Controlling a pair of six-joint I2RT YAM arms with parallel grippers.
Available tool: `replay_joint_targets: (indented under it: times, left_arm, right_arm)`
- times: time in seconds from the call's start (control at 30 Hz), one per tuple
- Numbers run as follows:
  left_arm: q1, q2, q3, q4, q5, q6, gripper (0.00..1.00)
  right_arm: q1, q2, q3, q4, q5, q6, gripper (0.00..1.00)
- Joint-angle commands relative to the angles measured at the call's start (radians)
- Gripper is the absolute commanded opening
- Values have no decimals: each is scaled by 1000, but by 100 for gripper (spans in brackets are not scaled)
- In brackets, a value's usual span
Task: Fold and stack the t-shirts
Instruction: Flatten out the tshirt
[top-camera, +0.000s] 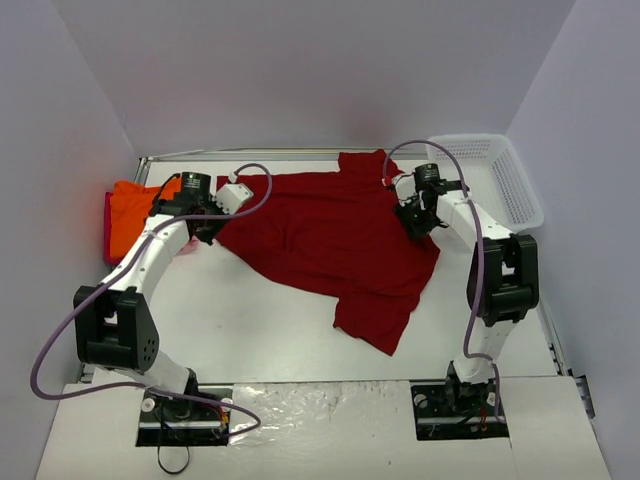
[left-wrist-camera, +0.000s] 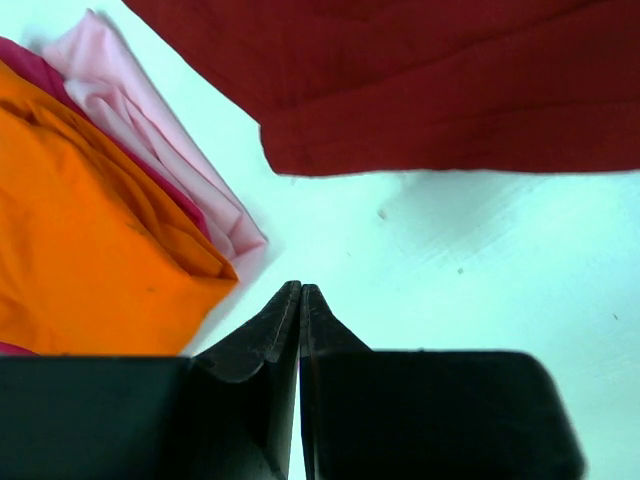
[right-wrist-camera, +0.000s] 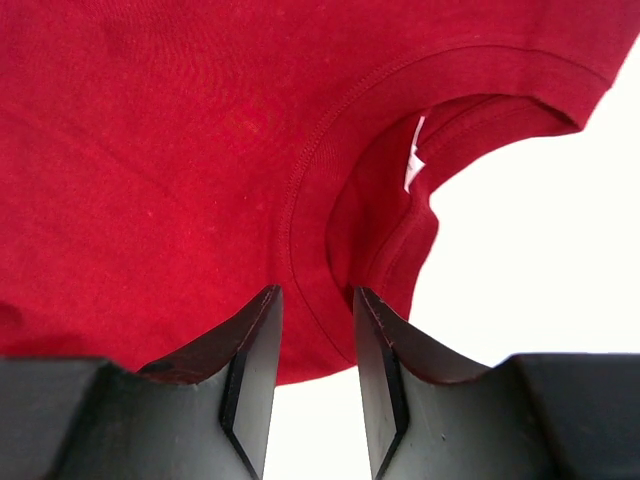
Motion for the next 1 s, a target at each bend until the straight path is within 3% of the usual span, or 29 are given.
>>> replay_joint_targets:
  times: [0.0, 0.07, 0.1, 0.13, 0.23, 0.33, 0.7, 0.97]
  left_arm:
    - [7, -94, -42, -33, 16, -7, 2]
    - [7, -105, -93, 4, 10, -1, 6]
    - [7, -104, -104, 15, 13, 4, 29]
    - [7, -101, -114, 27, 14, 7, 33]
    - [10, -71, -130, 65, 43, 6, 30]
    - [10, -29, -122, 127, 57, -2, 41]
    - [12, 264, 65, 170, 57, -8, 35]
    - [19, 352, 161, 159, 37, 10, 33]
  right_arm:
    - [-11, -71, -17, -38, -13, -14, 31]
    - [-11, -75, -21, -38, -21, -14, 33]
    - [-13, -74, -23, -38, -22, -16, 33]
    - [-13, -74, -24, -37, -24, -16, 33]
    - [-14, -66, -26, -38, -22, -17, 34]
    - [-16, -43, -17, -37, -21, -16, 34]
    - [-16, 58, 23, -60, 7, -20, 33]
    - [-17, 87, 39, -70, 19, -25, 33]
